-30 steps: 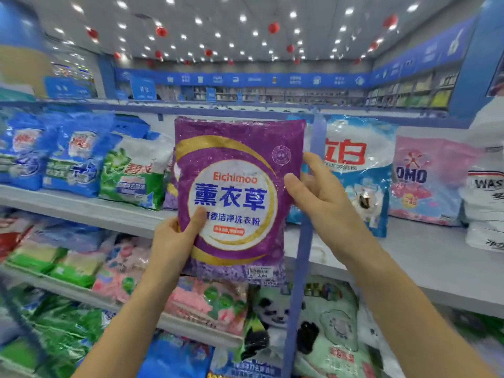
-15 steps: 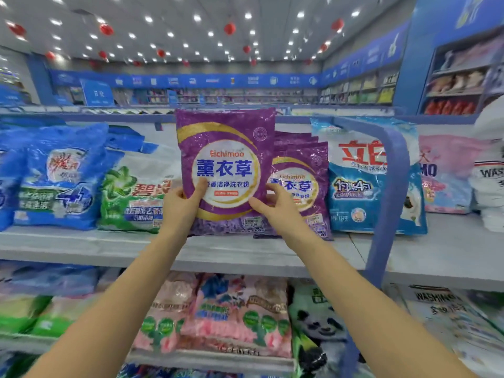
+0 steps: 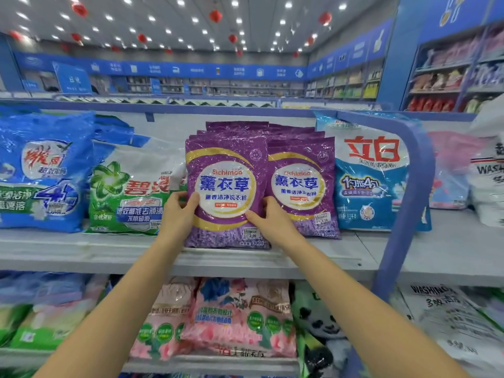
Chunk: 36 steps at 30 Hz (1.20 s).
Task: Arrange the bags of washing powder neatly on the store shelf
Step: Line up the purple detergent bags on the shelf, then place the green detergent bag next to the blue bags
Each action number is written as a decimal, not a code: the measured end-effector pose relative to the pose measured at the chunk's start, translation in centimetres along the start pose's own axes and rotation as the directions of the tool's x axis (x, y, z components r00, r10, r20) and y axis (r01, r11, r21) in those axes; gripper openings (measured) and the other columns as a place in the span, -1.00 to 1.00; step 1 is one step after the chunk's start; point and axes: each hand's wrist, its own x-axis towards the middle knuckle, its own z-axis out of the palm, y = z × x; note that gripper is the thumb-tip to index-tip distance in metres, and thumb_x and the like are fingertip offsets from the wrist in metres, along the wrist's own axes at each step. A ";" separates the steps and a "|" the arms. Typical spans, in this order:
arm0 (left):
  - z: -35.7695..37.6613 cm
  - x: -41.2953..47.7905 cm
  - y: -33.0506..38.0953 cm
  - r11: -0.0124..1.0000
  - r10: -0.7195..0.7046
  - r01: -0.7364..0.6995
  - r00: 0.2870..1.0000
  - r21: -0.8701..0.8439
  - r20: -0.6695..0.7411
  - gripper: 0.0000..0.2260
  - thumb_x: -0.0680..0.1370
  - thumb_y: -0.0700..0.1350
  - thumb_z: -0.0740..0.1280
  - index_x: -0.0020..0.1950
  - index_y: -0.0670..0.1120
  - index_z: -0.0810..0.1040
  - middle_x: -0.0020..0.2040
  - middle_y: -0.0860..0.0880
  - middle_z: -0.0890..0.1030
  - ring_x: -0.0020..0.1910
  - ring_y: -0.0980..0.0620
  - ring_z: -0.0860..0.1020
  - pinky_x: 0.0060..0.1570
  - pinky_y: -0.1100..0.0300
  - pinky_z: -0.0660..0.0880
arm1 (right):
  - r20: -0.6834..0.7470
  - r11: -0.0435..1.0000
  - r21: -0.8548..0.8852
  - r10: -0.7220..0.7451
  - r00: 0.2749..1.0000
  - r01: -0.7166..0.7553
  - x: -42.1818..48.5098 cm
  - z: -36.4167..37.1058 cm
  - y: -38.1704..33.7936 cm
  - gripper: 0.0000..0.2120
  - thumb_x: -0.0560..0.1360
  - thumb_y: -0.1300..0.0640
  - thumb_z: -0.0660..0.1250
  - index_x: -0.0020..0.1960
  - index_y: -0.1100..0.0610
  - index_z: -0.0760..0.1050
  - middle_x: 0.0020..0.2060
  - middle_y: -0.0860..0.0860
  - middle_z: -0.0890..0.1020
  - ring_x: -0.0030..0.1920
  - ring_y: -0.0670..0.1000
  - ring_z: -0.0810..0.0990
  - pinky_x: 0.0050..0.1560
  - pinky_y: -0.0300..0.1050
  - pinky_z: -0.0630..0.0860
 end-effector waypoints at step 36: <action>16.1 -23.5 -5.7 0.705 0.588 -0.706 0.640 0.076 0.494 -0.74 0.47 0.02 0.21 0.12 -0.01 0.36 0.04 0.09 0.40 0.04 0.12 0.40 0.07 0.24 0.37 | -0.788 0.975 -0.176 -0.058 0.613 -0.135 -23.6 -19.3 18.4 -0.79 0.50 0.17 0.31 0.12 0.04 0.40 0.00 -0.05 0.48 0.03 -0.12 0.45 0.08 -0.19 0.39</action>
